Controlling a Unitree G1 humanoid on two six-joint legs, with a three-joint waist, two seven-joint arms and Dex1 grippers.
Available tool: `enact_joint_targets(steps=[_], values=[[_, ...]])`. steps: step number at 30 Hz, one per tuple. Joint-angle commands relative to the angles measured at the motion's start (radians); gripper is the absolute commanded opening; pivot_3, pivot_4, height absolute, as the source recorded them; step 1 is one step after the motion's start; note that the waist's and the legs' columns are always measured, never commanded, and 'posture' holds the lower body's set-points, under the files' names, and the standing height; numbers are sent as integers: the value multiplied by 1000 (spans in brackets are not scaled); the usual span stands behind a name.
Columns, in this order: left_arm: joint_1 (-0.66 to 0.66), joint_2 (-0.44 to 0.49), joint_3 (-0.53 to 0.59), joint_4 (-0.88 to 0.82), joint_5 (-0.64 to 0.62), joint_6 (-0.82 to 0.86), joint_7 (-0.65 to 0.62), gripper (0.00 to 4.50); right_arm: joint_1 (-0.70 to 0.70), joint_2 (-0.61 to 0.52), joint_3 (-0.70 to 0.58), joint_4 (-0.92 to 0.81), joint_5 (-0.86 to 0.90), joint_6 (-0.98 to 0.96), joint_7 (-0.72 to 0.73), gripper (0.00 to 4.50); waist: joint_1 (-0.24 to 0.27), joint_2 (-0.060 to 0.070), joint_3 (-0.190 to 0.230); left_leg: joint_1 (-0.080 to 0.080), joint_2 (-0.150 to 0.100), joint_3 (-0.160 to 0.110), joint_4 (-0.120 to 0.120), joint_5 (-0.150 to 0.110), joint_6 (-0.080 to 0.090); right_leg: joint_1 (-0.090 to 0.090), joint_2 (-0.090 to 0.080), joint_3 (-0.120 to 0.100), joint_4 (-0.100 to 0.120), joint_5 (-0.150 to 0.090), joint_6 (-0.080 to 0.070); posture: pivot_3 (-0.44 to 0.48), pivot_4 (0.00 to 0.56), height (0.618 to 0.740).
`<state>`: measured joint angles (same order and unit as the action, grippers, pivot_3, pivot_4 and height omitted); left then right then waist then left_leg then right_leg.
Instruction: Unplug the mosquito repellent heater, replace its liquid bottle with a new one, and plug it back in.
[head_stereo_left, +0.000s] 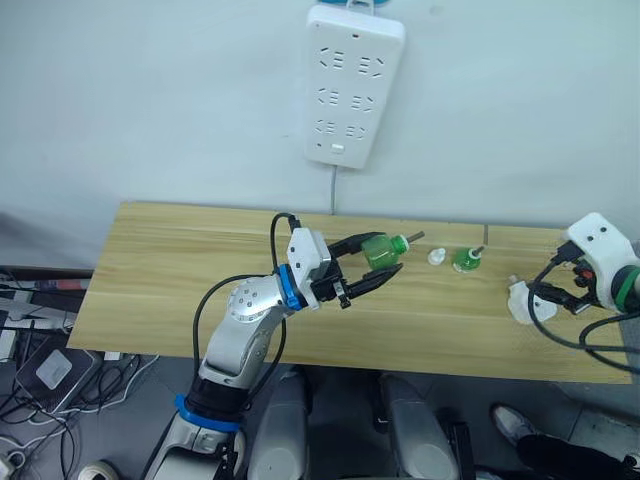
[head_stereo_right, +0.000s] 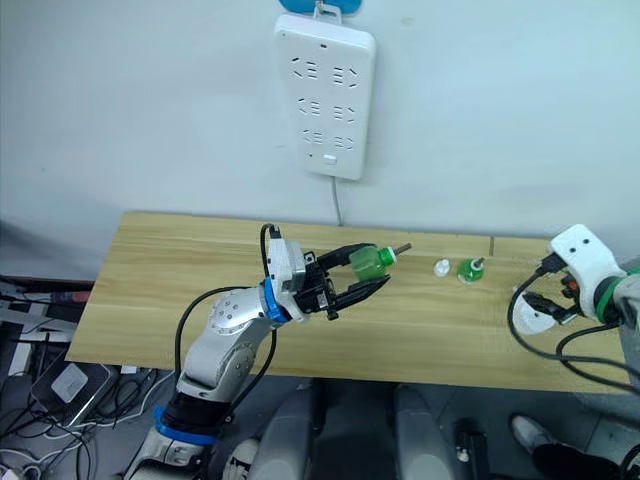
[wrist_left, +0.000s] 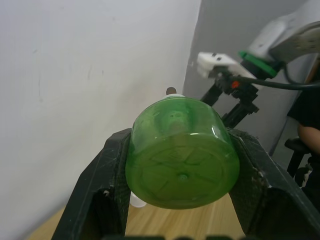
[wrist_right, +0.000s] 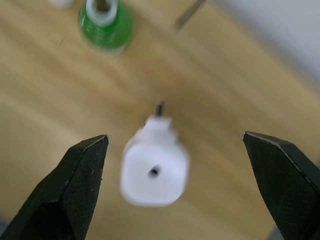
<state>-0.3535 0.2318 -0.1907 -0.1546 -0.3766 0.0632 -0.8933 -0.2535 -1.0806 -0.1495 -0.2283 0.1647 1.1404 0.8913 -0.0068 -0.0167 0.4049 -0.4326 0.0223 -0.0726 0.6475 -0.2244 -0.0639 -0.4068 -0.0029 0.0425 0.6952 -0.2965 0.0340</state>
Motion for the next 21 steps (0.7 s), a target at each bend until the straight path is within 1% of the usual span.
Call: enact_joint_targets(steps=[1,3,7,18,21], values=[[12,3,-8,-44,-19,-10,-16,2265,-11,-54,69,60,55,33,75,4475,2,0,0,0,0,0,0,0,0,0,0,0,0,0,0,42,395,740],[13,5,-5,-46,-19,-3,-11,2265,-44,-51,100,105,68,37,81,4475,3,0,0,0,0,0,0,0,0,0,0,0,-1,0,0,46,403,740],[31,9,-9,-66,-16,2,-2,2265,-109,-36,160,218,71,-31,103,4475,-1,0,0,0,-1,2,2,0,1,0,-1,2,0,0,0,49,410,740],[38,19,-6,-88,-19,25,10,2265,-167,-44,236,413,18,-203,108,4475,2,0,1,0,0,1,1,0,1,0,0,1,0,0,0,58,426,740],[37,21,-3,-88,-19,29,10,2265,-182,-40,246,443,13,-217,113,4475,2,0,1,0,-1,2,1,0,1,0,0,2,0,0,0,56,429,740]])
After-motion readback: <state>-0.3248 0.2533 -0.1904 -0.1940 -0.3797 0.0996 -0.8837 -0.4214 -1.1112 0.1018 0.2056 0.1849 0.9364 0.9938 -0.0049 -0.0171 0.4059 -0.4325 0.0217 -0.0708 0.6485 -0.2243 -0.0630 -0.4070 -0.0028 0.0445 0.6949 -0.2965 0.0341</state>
